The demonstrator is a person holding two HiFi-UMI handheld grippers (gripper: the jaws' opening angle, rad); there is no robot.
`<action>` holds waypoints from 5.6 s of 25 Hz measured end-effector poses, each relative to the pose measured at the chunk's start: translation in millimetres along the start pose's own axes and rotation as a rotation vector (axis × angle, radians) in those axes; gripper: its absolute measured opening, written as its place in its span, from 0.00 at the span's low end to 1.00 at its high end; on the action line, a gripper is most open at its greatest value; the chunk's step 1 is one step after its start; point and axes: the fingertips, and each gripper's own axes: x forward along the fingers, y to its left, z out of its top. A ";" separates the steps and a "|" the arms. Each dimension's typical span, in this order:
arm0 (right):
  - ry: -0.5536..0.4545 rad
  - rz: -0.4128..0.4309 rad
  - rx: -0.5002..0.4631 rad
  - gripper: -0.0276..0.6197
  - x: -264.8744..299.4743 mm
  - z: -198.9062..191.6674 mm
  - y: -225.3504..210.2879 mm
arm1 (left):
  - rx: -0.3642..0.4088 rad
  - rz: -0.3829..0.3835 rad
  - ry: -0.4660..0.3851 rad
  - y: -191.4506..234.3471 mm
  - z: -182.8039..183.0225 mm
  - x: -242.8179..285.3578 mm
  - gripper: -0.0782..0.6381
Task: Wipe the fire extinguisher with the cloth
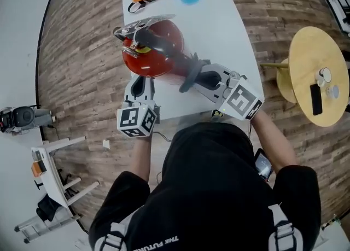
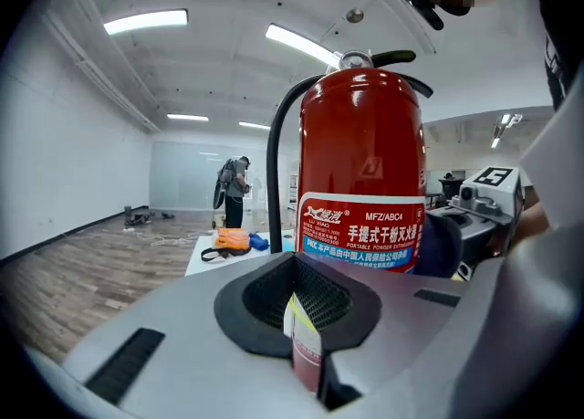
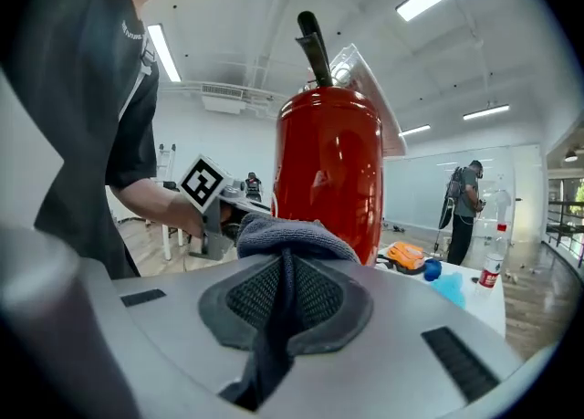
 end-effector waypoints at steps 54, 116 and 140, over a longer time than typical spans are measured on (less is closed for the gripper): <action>0.374 -0.056 0.127 0.09 88.4 -199.3 -38.8 | -0.086 0.090 -0.021 38.7 8.7 -18.9 0.14; -0.216 0.192 0.019 0.09 94.4 127.3 -135.8 | -0.093 0.107 0.021 41.6 -4.5 -17.0 0.14; 0.647 0.224 0.050 0.09 66.2 -215.4 0.6 | -0.100 0.111 0.018 40.6 -6.2 -14.4 0.14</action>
